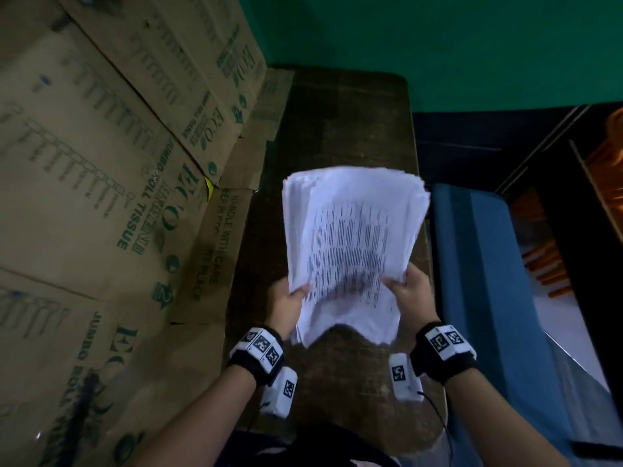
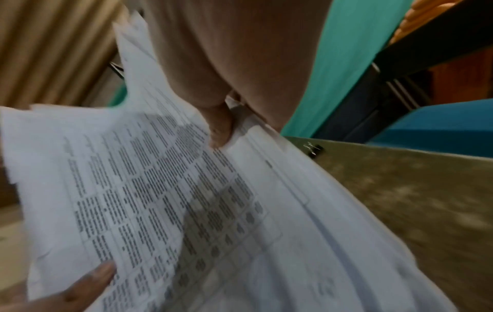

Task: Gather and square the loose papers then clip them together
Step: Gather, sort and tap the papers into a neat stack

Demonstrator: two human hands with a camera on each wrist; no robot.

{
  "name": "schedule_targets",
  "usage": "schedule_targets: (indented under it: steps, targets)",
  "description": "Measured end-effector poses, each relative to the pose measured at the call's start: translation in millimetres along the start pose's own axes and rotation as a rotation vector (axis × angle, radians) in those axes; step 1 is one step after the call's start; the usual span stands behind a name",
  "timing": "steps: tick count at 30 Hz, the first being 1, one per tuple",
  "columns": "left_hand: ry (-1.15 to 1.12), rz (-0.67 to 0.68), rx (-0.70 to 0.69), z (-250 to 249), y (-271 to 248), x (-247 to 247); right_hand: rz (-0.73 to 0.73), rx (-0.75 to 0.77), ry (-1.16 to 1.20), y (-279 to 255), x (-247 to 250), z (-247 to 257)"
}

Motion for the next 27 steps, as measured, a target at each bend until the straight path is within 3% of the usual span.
schedule_targets:
  steps: [4, 8, 14, 23, 27]
  targets:
    - [-0.053, 0.013, -0.241, -50, -3, -3, -0.121, 0.168, 0.107, 0, 8, 44]
    - [-0.064, 0.114, -0.277, -50, 6, 3, -0.061, 0.178, 0.053, 1, 12, 41]
    - [-0.025, 0.109, -0.408, -57, 18, 17, -0.031, 0.279, 0.122, 1, 30, 47]
    - [-0.07, 0.157, -0.377, -76, 28, 18, -0.01, 0.201, 0.189, 16, 22, 56]
    - [-0.019, 0.132, -0.351, -75, 23, -2, 0.024, 0.207, 0.026, 19, -3, 59]
Point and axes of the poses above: each hand's wrist, its own y-axis towards the middle knuckle, its own x-axis out of the back of the hand, z = x × y, the point moved 3 cm from there along y, towards the middle knuckle, and after that the axes turned 12 degrees about -y, right-handed, at the moved point
